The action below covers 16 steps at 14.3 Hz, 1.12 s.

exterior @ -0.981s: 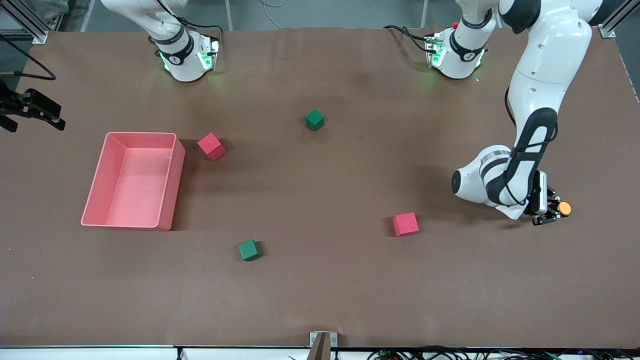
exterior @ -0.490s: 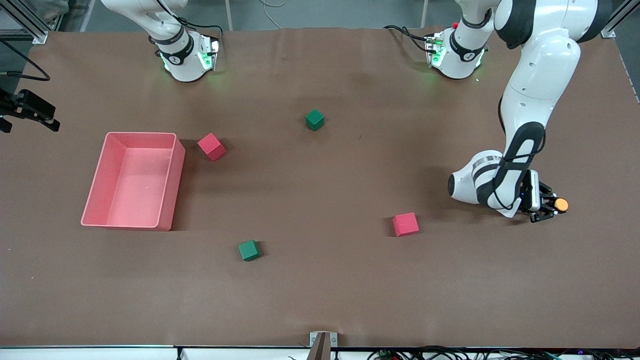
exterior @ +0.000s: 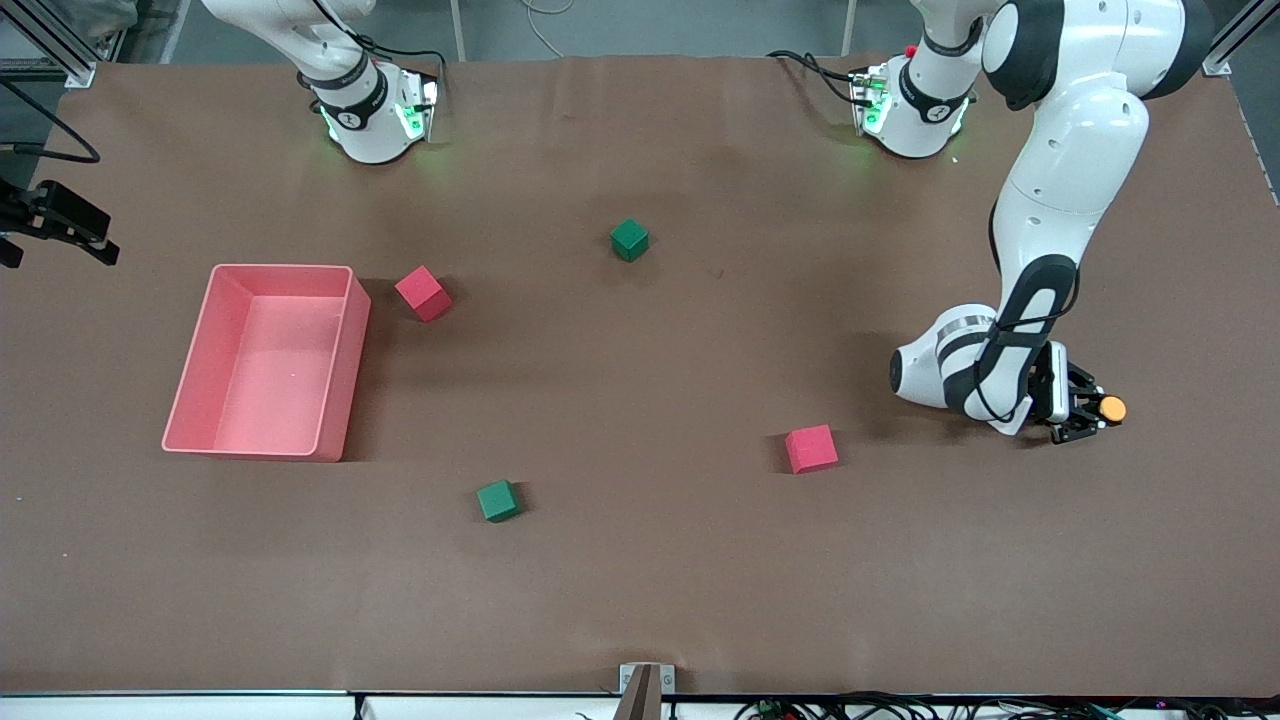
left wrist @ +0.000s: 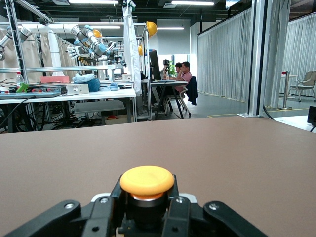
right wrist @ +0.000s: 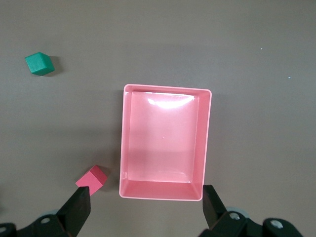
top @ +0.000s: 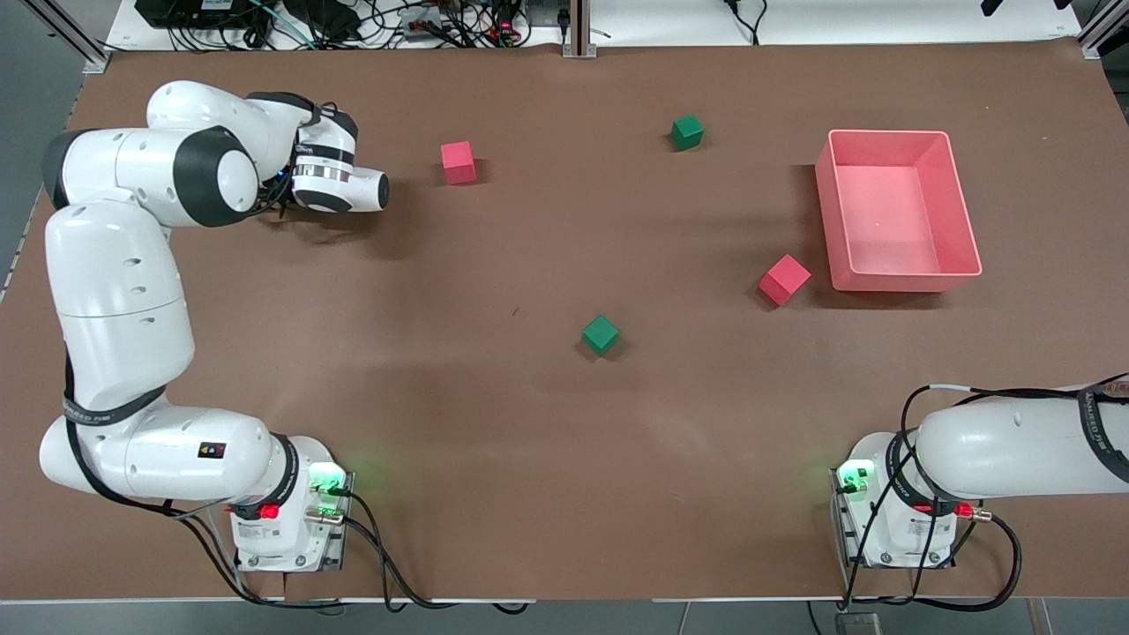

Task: Place and upright button with both arms
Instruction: 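Lower the button upright onto the table with the left gripper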

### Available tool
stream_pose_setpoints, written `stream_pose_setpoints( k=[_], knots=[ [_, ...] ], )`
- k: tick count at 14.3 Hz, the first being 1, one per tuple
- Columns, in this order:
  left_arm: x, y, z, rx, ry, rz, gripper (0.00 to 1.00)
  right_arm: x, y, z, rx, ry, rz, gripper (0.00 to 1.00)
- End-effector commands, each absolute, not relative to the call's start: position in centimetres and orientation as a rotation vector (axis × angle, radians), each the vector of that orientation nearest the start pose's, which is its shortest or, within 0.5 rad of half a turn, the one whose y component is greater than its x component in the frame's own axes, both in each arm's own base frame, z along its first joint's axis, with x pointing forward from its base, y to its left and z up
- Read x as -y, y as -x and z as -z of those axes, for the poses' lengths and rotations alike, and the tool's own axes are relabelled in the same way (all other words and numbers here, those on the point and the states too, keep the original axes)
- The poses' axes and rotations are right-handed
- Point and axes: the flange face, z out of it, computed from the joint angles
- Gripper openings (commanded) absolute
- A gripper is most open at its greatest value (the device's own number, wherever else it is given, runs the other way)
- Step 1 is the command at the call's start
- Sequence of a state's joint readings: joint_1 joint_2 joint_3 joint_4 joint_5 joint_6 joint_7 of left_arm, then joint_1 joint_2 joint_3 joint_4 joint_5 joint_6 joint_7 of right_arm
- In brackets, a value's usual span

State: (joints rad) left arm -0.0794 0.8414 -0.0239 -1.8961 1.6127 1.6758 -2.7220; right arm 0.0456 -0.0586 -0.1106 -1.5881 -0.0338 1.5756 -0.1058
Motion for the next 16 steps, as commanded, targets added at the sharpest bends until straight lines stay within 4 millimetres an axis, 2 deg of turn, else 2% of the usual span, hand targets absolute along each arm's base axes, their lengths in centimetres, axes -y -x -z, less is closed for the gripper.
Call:
stream_pose_setpoints(
  k=[1, 7, 9, 12, 16],
  knots=[
    [-3.7, -57.1, -6.8, 1.200, 1.390, 1.336, 0.99, 4.0, -53.4, -64.9, 0.080, 3.154, 0.080, 1.00],
    [-3.4, -57.4, -7.3, 1.187, 1.393, 1.337, 1.00, 3.7, -53.3, -64.8, 0.087, 3.154, 0.070, 1.00],
    [-3.6, -57.2, -7.7, 1.117, 1.410, 1.280, 1.00, 3.7, -53.3, -64.8, 0.089, 3.154, 0.066, 1.00],
    [-3.3, -57.3, -7.8, 1.112, 1.415, 1.268, 1.00, 3.6, -53.3, -64.7, 0.089, 3.154, 0.061, 1.00],
    [-3.4, -56.1, -7.3, 1.069, 1.421, 1.231, 1.00, 3.7, -53.2, -64.7, 0.087, 3.153, 0.056, 1.00]
  ],
)
